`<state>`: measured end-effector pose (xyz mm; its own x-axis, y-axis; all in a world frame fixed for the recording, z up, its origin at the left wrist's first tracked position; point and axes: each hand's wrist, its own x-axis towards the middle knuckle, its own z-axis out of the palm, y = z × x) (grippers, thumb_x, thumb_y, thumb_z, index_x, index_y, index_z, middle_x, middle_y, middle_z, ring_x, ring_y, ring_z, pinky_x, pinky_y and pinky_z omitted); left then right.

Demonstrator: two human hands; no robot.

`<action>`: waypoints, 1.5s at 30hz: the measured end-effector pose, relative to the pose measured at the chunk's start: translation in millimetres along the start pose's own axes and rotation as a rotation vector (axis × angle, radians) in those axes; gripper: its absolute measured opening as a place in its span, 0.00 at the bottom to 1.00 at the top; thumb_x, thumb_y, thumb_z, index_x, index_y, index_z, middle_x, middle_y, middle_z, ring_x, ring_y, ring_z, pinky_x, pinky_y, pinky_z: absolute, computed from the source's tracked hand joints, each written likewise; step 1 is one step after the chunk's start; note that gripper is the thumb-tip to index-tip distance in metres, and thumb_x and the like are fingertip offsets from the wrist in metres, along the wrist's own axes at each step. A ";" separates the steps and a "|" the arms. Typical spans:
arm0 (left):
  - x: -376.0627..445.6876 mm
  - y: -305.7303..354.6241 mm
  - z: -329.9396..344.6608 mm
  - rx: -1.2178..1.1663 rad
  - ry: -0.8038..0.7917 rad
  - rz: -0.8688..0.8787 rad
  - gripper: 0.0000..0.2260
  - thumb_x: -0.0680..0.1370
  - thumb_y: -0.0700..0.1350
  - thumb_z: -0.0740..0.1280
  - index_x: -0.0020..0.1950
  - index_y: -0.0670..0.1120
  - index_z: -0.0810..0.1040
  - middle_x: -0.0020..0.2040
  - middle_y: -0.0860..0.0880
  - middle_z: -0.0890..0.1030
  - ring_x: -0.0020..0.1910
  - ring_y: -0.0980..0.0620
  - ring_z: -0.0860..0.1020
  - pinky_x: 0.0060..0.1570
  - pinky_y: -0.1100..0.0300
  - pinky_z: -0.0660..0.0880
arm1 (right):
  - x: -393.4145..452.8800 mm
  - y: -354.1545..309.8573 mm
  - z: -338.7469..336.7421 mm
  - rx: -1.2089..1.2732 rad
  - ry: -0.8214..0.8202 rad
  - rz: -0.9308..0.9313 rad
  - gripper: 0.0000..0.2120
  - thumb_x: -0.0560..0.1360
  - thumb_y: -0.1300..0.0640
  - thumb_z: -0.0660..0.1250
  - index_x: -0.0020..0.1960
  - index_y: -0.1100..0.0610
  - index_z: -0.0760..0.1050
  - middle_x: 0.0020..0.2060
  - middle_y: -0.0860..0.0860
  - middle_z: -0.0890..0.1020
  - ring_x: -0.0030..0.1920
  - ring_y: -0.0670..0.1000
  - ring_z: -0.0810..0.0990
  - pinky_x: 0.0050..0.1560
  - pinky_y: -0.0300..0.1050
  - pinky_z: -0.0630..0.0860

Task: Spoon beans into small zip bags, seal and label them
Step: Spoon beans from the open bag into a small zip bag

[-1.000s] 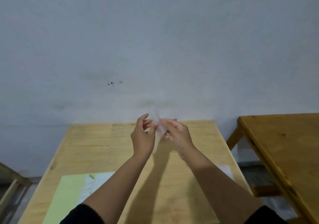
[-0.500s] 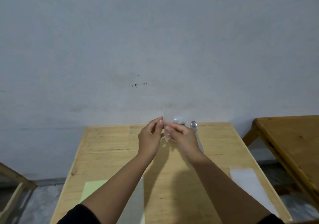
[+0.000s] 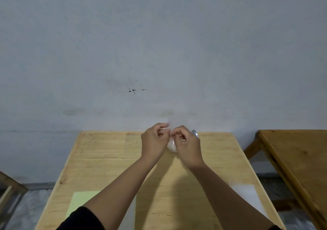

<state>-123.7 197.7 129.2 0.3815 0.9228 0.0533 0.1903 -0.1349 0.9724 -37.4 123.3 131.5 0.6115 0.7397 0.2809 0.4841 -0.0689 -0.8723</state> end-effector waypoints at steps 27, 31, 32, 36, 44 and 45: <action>14.5 -23.6 2.9 0.076 -0.291 0.161 0.29 0.68 0.52 0.76 0.67 0.54 0.72 0.61 0.61 0.76 0.60 0.69 0.72 0.58 0.73 0.70 | 23.3 39.8 -20.8 0.211 -0.263 0.207 0.16 0.76 0.66 0.64 0.54 0.47 0.79 0.45 0.37 0.77 0.44 0.33 0.79 0.46 0.22 0.71; 23.2 -34.2 -7.1 0.372 -0.521 0.334 0.57 0.56 0.64 0.78 0.76 0.58 0.47 0.74 0.65 0.51 0.72 0.70 0.50 0.67 0.76 0.50 | 24.0 39.7 -22.5 0.208 -0.340 0.227 0.15 0.76 0.66 0.63 0.58 0.54 0.79 0.44 0.37 0.75 0.43 0.32 0.78 0.46 0.21 0.70; 24.7 -36.1 -6.9 0.416 -0.543 0.364 0.59 0.56 0.65 0.77 0.75 0.58 0.43 0.74 0.65 0.48 0.73 0.68 0.48 0.68 0.74 0.48 | 24.0 39.1 -22.0 0.216 -0.372 0.240 0.14 0.76 0.66 0.63 0.58 0.53 0.78 0.44 0.37 0.77 0.44 0.33 0.78 0.47 0.22 0.71; 24.0 -44.1 -4.7 0.448 -0.465 0.426 0.54 0.61 0.58 0.77 0.77 0.54 0.46 0.70 0.59 0.58 0.70 0.64 0.56 0.66 0.72 0.57 | 22.3 39.6 -17.7 0.224 -0.419 0.272 0.15 0.76 0.64 0.64 0.54 0.45 0.79 0.47 0.45 0.82 0.49 0.42 0.80 0.53 0.26 0.73; 11.1 -62.8 -10.4 0.510 -0.363 0.478 0.38 0.64 0.49 0.74 0.71 0.44 0.64 0.63 0.52 0.68 0.62 0.57 0.66 0.63 0.63 0.66 | 14.4 60.1 -11.4 0.297 -0.358 0.349 0.12 0.75 0.65 0.65 0.47 0.50 0.82 0.43 0.49 0.85 0.44 0.41 0.83 0.43 0.30 0.75; 9.9 -68.2 -12.9 0.508 -0.352 0.446 0.38 0.65 0.49 0.74 0.71 0.45 0.64 0.62 0.52 0.68 0.62 0.56 0.66 0.62 0.67 0.65 | 13.4 65.0 -12.6 0.326 -0.351 0.381 0.11 0.75 0.65 0.66 0.47 0.51 0.82 0.43 0.51 0.85 0.44 0.44 0.83 0.44 0.33 0.77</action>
<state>-144.5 220.7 66.4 0.7696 0.5839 0.2583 0.3111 -0.6962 0.6469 10.2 120.3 83.6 0.4341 0.8837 -0.1748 0.0217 -0.2043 -0.9787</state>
